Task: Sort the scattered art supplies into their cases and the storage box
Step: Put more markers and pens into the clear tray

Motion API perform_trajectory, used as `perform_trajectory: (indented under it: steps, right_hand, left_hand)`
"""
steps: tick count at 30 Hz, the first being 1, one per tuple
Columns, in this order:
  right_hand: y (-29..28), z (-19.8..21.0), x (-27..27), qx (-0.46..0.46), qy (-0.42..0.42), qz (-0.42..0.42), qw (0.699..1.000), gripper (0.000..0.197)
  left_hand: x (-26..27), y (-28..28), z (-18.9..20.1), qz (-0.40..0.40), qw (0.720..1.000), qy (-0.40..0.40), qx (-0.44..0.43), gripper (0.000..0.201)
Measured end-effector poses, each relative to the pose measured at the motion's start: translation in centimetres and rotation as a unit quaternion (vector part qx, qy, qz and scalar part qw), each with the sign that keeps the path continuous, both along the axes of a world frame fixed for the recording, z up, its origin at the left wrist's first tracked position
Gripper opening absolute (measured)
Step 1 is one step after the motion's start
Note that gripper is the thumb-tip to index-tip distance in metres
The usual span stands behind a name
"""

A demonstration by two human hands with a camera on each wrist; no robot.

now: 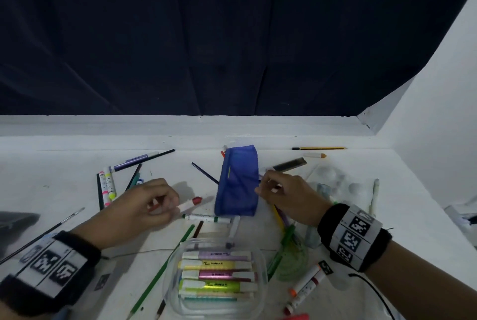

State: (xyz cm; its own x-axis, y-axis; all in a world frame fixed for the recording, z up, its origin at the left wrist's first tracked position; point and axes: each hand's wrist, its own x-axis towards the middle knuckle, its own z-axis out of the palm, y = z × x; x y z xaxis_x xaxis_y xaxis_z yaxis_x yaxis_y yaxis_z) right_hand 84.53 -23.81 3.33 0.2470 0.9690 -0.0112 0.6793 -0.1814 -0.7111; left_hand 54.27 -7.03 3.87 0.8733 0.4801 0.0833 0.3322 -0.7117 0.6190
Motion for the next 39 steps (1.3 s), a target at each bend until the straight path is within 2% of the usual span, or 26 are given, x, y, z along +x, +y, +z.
perform_trajectory:
  steps: [3, 5, 6, 8, 11, 16, 19, 21, 24, 27, 29, 31, 34, 39]
  right_hand:
    - [0.1, -0.5, 0.6, 0.000, -0.118, -0.080, 0.990, 0.010]
    - [0.0, -0.6, 1.4, -0.075, -0.211, -0.118, 0.967, 0.009]
    - [0.0, -0.7, 1.6, -0.123, -0.251, -0.112, 0.954, 0.016]
    - [-0.1, -0.9, 1.5, -0.185, -0.288, -0.084, 0.936, 0.028]
    - [-0.2, -0.7, 0.6, -0.194, -0.300, -0.083, 0.930, 0.033]
    - [0.2, -1.0, 0.0, -0.195, -0.260, -0.083, 0.942, 0.025]
    - [0.4, -1.7, 0.4, -0.209, -0.205, -0.090, 0.952, 0.030]
    - [0.2, -1.8, 0.2, -0.210, -0.179, -0.098, 0.956, 0.032]
    - [-0.4, -1.9, -0.5, -0.165, -0.189, -0.106, 0.962, 0.021]
    - [-1.7, -1.0, -1.7, -0.123, -0.168, -0.122, 0.971, 0.021]
    - [-3.1, 0.0, -2.9, -0.093, -0.139, -0.126, 0.978, 0.007]
    - [-5.2, 1.0, -4.4, -0.057, -0.114, -0.112, 0.986, 0.014]
    - [-8.7, 1.9, -6.4, -0.010, -0.067, -0.079, 0.995, 0.016]
    - [-14.8, 1.5, -8.9, -0.042, -0.033, -0.013, 0.998, 0.029]
  left_hand:
    - [-0.6, -1.7, 1.3, 0.034, 0.999, -0.030, 0.002, 0.008]
    - [-0.9, -2.7, 1.7, 0.059, 0.997, -0.056, -0.006, 0.012]
    - [-1.1, -3.1, 1.9, 0.071, 0.995, -0.066, -0.010, 0.011]
    - [-1.4, -4.1, 2.2, 0.088, 0.992, -0.087, -0.016, 0.009]
    - [-1.8, -6.2, 2.8, 0.102, 0.985, -0.128, -0.058, 0.008]
    - [-2.9, -9.9, 3.6, 0.131, 0.963, -0.211, -0.100, 0.024]
    - [-3.8, -12.3, 4.0, 0.150, 0.950, -0.251, -0.113, 0.005]
    - [-4.4, -14.0, 4.3, 0.164, 0.944, -0.262, -0.114, 0.013]
    - [-5.5, -15.9, 4.1, 0.190, 0.940, -0.259, -0.115, 0.014]
    - [-6.3, -17.6, 4.0, 0.216, 0.930, -0.275, -0.114, 0.015]
    - [-6.7, -18.8, 4.0, 0.232, 0.923, -0.285, -0.112, 0.015]
    - [-6.9, -19.7, 3.8, 0.245, 0.921, -0.280, -0.116, 0.015]
    - [-7.0, -21.3, 3.3, 0.228, 0.934, -0.254, -0.102, 0.015]
    - [-5.9, -24.4, 1.6, 0.128, 0.982, -0.140, -0.023, 0.013]
